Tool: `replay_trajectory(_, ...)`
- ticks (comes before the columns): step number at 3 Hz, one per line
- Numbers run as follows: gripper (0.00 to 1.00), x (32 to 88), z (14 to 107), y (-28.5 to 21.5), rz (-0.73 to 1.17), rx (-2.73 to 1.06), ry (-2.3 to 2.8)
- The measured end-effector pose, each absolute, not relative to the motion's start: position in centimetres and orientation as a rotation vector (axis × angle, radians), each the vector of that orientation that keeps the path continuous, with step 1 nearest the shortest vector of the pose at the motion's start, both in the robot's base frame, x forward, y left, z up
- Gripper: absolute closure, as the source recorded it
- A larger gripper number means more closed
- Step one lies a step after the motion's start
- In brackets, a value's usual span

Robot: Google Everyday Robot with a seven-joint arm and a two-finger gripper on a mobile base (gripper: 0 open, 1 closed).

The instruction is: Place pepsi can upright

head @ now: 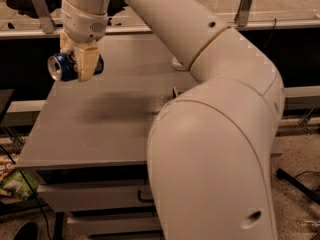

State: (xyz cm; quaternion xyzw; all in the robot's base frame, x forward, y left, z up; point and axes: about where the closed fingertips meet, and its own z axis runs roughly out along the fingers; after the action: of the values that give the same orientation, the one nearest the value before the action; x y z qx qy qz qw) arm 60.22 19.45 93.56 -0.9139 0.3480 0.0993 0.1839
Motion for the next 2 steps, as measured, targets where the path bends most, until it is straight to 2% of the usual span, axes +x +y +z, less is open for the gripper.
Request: replay_trajectory(2, 1.00, 59.51, 95.30, 18.69, 0.473, -2.279, 1.201)
